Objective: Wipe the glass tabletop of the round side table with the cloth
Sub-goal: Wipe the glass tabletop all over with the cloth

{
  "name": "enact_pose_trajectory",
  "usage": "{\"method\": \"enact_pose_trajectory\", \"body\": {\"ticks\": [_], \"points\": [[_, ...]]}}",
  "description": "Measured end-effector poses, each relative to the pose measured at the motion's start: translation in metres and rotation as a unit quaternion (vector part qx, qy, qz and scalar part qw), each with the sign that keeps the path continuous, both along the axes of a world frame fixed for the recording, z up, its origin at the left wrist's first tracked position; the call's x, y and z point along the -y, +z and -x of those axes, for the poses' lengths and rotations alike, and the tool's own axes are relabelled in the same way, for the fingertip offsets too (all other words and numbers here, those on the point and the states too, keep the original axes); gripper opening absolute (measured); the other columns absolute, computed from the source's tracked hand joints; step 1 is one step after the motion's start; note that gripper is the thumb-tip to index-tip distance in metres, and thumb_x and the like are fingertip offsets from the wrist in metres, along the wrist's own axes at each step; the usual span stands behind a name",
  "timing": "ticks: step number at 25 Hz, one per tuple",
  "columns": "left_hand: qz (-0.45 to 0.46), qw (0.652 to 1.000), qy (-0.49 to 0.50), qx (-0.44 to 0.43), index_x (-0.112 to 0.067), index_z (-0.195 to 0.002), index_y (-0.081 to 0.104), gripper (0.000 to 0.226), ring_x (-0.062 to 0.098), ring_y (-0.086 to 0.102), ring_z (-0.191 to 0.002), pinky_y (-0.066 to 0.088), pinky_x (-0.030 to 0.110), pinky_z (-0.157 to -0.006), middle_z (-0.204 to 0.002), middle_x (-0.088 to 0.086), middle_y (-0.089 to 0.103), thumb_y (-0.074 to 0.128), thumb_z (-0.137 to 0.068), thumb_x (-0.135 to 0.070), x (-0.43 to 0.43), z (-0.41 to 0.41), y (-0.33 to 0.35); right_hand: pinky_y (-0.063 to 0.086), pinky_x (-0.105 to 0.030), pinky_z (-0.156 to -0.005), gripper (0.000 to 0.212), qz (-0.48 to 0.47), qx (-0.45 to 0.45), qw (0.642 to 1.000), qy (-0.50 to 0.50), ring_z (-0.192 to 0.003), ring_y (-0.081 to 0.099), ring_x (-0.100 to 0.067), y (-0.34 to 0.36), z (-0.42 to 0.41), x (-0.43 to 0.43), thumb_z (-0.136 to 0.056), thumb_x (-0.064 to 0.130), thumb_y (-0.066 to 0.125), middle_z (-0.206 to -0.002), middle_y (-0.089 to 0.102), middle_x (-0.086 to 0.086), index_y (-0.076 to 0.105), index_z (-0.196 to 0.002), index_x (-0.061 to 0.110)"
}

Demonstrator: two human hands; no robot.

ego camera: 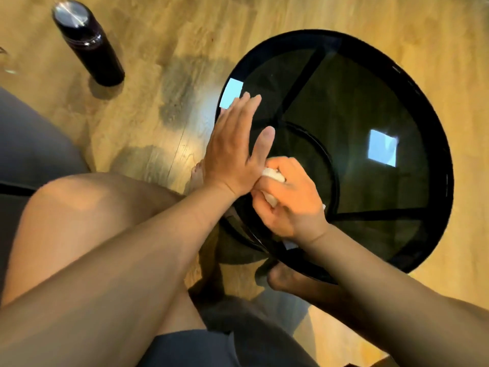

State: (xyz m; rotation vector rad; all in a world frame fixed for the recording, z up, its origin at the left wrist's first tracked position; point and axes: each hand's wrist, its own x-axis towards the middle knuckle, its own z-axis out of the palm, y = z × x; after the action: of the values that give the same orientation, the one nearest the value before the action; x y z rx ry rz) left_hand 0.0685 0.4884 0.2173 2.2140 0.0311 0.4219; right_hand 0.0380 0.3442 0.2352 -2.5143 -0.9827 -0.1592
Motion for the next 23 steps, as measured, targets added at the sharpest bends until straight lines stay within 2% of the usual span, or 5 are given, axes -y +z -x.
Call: {"method": "enact_pose_trajectory", "body": {"ticks": [8,13,15,18,23], "points": [[0.021,1.000,0.002,-0.014,-0.003,-0.147,0.034,0.064,0.027,0.031,-0.145,0.020,0.045,-0.120,-0.153,0.016,0.038,0.036,-0.096,-0.042,-0.001,0.001,-0.001,0.051,-0.037,-0.084,0.044,-0.091,-0.005,0.980,-0.175,-0.099,0.058,-0.024,0.001,-0.188,-0.073,-0.082,0.031,0.058,-0.116,0.056,-0.013,0.057,-0.120,0.008],[0.023,0.999,0.001,-0.033,-0.003,-0.147,0.033,0.063,0.025,0.030,-0.145,0.018,0.045,-0.120,-0.154,0.015,0.036,0.038,-0.095,-0.038,-0.005,0.001,0.000,0.055,-0.028,-0.066,0.043,-0.018,-0.100,0.939,-0.328,-0.071,0.070,-0.021,-0.001,-0.255,-0.094,-0.089,0.049,0.037,-0.076,0.069,-0.011,0.059,-0.082,0.012],[0.018,0.999,0.007,-0.034,-0.002,-0.147,0.032,0.065,0.027,0.029,-0.146,0.017,0.045,-0.121,-0.154,0.016,0.035,0.038,-0.094,-0.038,-0.004,-0.001,0.001,0.049,-0.021,-0.065,0.039,-0.030,-0.099,0.945,-0.310,-0.074,0.070,-0.020,-0.002,-0.255,-0.095,-0.089,0.047,0.040,-0.079,0.069,-0.010,0.058,-0.093,0.013],[0.019,0.999,0.021,-0.041,-0.002,-0.148,0.030,0.067,0.028,0.026,-0.147,0.013,0.046,-0.122,-0.156,0.017,0.031,0.037,-0.094,-0.040,-0.004,-0.003,0.000,0.039,-0.025,-0.090,0.053,-0.030,-0.032,0.971,-0.233,-0.115,0.056,-0.022,0.002,-0.221,-0.086,-0.083,0.043,0.052,-0.125,0.059,-0.003,0.053,-0.133,0.024],[0.083,0.994,0.072,-0.010,0.001,-0.146,0.032,0.067,0.028,0.030,-0.144,0.023,0.039,-0.119,-0.154,0.020,0.033,0.038,-0.094,-0.041,-0.001,0.002,0.007,0.044,-0.038,-0.102,0.051,0.012,-0.134,0.991,-0.027,-0.126,0.054,-0.018,0.026,-0.126,-0.064,-0.085,0.038,0.062,-0.137,0.059,0.003,0.057,-0.135,0.028]]}}
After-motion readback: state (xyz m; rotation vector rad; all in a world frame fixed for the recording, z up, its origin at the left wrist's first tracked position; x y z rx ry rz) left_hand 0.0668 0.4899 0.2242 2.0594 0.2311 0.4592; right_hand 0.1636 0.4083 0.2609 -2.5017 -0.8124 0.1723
